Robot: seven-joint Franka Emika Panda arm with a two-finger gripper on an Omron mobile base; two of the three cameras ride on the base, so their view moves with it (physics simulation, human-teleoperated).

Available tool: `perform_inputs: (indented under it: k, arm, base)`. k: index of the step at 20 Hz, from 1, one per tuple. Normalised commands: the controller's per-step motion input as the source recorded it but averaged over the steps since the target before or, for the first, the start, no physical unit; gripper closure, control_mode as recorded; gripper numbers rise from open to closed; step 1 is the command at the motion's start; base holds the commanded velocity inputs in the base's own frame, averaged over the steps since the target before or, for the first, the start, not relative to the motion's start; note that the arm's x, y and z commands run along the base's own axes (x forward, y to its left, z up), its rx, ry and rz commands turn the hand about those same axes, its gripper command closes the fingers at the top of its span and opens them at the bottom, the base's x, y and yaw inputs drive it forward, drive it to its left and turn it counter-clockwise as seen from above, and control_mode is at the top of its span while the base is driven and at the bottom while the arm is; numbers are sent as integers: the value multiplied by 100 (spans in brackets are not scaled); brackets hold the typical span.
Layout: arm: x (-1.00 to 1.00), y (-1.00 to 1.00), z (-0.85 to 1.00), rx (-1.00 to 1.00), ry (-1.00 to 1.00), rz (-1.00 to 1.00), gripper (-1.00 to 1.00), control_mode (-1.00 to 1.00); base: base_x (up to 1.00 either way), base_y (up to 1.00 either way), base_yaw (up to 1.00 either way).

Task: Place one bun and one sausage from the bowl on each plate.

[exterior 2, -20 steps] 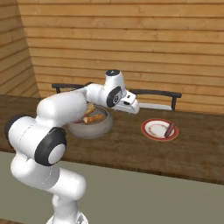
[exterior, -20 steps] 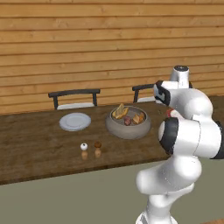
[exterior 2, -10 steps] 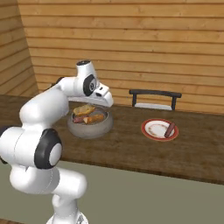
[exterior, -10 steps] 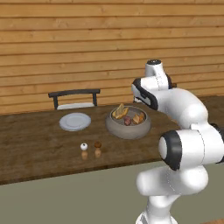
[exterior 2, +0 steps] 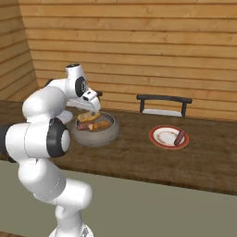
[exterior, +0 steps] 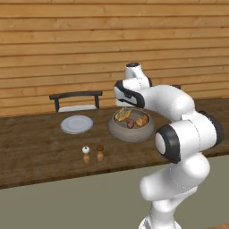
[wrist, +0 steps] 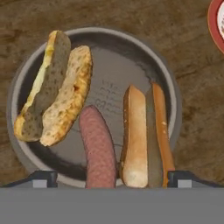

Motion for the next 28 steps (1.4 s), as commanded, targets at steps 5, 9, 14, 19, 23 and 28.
perform_inputs:
  k: [5, 9, 14, 19, 23, 28]
  arm:
    - [40, 26, -44, 18, 0, -11, -100, -100]
    - [37, 8, -42, 13, 0, -19, -100, -100]
    - [41, 2, -21, 5, -5, -20, -100, -100]
    - [47, 0, -22, 0, -7, -10, -100, -100]
    - [18, 0, -19, 0, 0, -2, -100, -100]
    - [33, -1, -22, -2, 1, 0, -100, -100]
  base:
    - [0, 0, 0]
    - [0, 0, 0]
    - [0, 0, 0]
    - [0, 0, 0]
    - [0, 0, 0]
    - [0, 0, 0]
